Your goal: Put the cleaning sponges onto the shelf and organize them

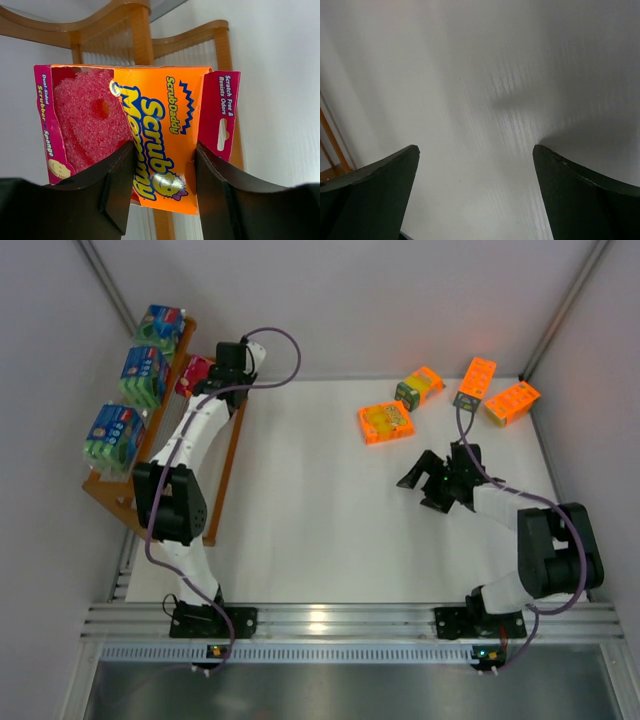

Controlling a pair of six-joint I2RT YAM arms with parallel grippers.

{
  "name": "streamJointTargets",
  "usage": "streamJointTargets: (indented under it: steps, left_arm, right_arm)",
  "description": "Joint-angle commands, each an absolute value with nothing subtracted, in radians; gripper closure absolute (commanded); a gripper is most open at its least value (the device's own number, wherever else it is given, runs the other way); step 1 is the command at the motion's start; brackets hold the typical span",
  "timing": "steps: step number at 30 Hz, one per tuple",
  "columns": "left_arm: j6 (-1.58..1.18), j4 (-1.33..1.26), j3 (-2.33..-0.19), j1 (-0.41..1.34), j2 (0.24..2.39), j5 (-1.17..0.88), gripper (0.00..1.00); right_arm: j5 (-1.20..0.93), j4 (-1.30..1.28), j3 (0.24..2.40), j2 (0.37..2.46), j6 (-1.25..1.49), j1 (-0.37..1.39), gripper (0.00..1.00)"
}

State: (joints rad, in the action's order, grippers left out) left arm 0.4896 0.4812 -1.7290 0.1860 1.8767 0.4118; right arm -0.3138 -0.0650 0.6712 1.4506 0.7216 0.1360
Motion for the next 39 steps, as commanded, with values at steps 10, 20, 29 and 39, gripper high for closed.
streamJointTargets:
  steps: [10, 20, 29, 39]
  left_arm:
    - [0.493, 0.445, -1.922, 0.121, 1.977, 0.4, 0.46]
    - [0.457, 0.443, -1.942, 0.081, 2.011, 0.402, 0.45]
    - [0.426, 0.445, -1.965, 0.063, 2.028, 0.406, 0.34]
    - [0.394, 0.442, -1.96, 0.061, 1.988, 0.353, 0.23]
  right_arm:
    - [-0.365, 0.005, 0.821, 1.629, 0.727, 0.127, 0.01]
    - [-0.37, 0.003, 0.848, 1.66, 0.719, 0.133, 0.01]
    - [-0.368, 0.003, 0.845, 1.655, 0.718, 0.138, 0.0]
    - [-0.373, 0.005, 0.845, 1.658, 0.719, 0.141, 0.01]
